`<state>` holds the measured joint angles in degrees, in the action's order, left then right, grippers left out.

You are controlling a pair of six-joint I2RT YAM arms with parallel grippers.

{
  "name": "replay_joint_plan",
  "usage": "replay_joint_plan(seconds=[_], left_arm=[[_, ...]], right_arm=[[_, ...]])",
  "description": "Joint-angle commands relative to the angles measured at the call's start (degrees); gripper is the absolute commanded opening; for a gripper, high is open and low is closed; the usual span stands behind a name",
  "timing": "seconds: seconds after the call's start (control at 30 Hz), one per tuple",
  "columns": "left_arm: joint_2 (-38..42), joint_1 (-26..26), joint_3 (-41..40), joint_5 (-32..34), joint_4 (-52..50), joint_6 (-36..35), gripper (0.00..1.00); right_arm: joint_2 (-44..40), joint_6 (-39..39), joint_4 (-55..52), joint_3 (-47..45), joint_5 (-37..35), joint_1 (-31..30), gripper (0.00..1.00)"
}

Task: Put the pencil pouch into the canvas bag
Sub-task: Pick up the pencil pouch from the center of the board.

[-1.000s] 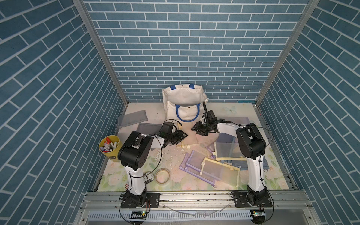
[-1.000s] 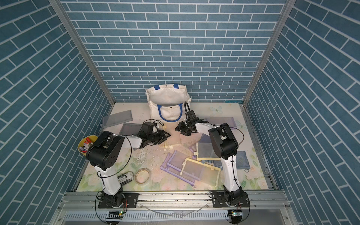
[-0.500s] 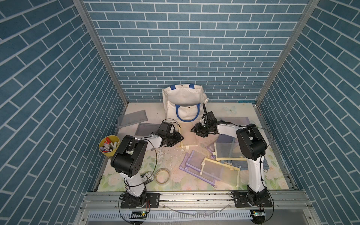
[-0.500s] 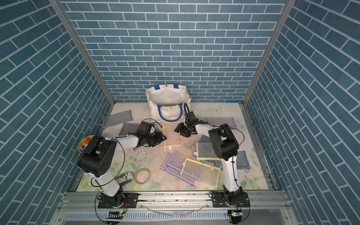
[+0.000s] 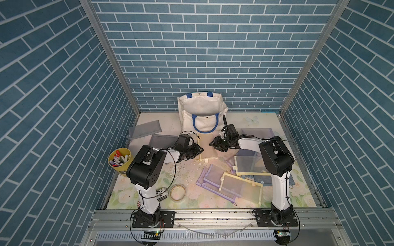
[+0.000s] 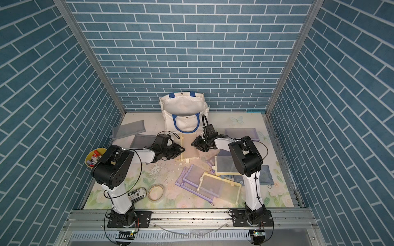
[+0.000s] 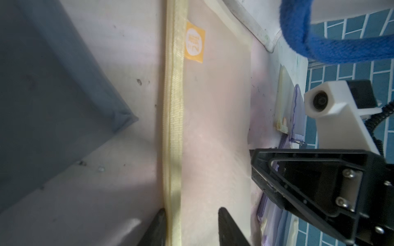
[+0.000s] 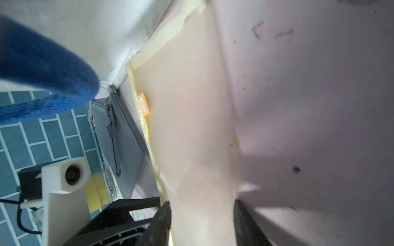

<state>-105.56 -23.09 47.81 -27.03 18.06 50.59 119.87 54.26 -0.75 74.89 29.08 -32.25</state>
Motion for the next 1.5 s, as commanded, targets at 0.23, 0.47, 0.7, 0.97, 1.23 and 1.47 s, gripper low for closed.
replay_joint_plan(seconds=[0.23,0.47,0.7,0.97,1.23,1.47], left_arm=[[2.4,-0.9,-3.0,-0.6,5.3,2.9,0.09],[8.6,-0.8,-3.4,-1.7,0.9,0.3,0.12],[18.9,0.2,0.6,-5.6,-12.5,-8.9,0.84],[30.0,5.9,3.4,-12.3,-15.8,-9.6,0.99],[33.7,6.2,5.9,-14.1,-19.7,-10.1,0.99],[34.5,6.2,5.6,-13.0,-17.8,-8.5,0.93]], right_arm=[[-4.0,1.5,-1.9,-5.9,-0.3,-1.1,0.12],[-7.7,-0.4,-1.4,-7.5,0.4,-1.2,0.0],[-18.0,-5.1,1.9,-12.1,3.1,-1.3,0.0],[-27.3,-8.4,6.5,-14.3,10.7,-1.9,0.0],[-27.8,-7.9,12.2,-11.5,15.4,-2.3,0.0],[-24.7,-1.0,24.2,-11.0,16.6,-2.8,0.0]])
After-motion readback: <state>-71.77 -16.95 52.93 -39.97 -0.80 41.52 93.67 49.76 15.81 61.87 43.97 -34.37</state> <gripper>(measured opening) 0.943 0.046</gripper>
